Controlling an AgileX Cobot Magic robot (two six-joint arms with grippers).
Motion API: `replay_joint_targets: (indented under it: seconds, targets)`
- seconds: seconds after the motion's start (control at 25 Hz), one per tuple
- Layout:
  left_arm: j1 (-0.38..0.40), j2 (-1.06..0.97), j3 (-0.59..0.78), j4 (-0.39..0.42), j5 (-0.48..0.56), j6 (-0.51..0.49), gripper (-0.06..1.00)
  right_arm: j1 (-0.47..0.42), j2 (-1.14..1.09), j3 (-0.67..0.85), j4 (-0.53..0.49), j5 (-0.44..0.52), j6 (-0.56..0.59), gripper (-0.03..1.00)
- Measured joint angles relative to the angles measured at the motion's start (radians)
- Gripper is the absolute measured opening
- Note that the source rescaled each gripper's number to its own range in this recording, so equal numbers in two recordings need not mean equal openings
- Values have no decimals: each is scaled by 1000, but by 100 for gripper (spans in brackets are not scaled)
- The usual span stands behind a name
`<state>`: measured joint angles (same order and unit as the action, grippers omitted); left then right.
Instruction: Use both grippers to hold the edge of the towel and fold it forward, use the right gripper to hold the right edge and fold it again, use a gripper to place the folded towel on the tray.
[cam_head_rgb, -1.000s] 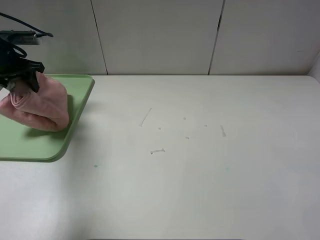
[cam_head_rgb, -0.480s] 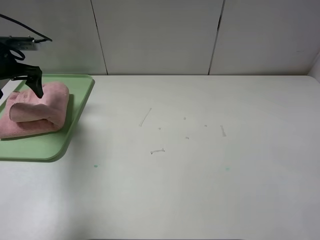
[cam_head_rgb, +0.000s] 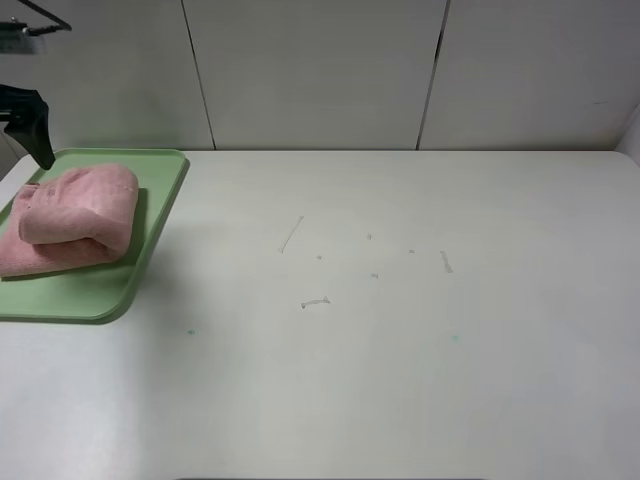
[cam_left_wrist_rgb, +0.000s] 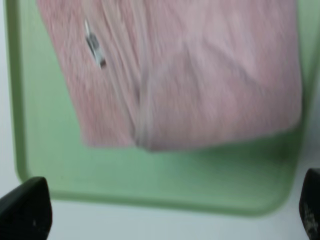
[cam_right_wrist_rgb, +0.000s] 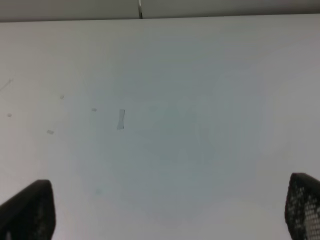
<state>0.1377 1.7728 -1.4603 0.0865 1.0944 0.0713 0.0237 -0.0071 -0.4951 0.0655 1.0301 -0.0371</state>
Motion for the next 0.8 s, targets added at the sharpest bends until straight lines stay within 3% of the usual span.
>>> replay_joint_targets:
  seconds: [0.16, 0.4, 0.8]
  targets:
    - [0, -74, 0, -23, 86, 13, 100, 0, 0, 0, 1, 0, 0, 100]
    - [0, -213, 5, -30, 94, 17, 100, 0, 0, 0, 1, 0, 0, 100]
    - [0, -555, 257, -27, 96, 51, 100, 0, 0, 0, 1, 0, 0, 100]
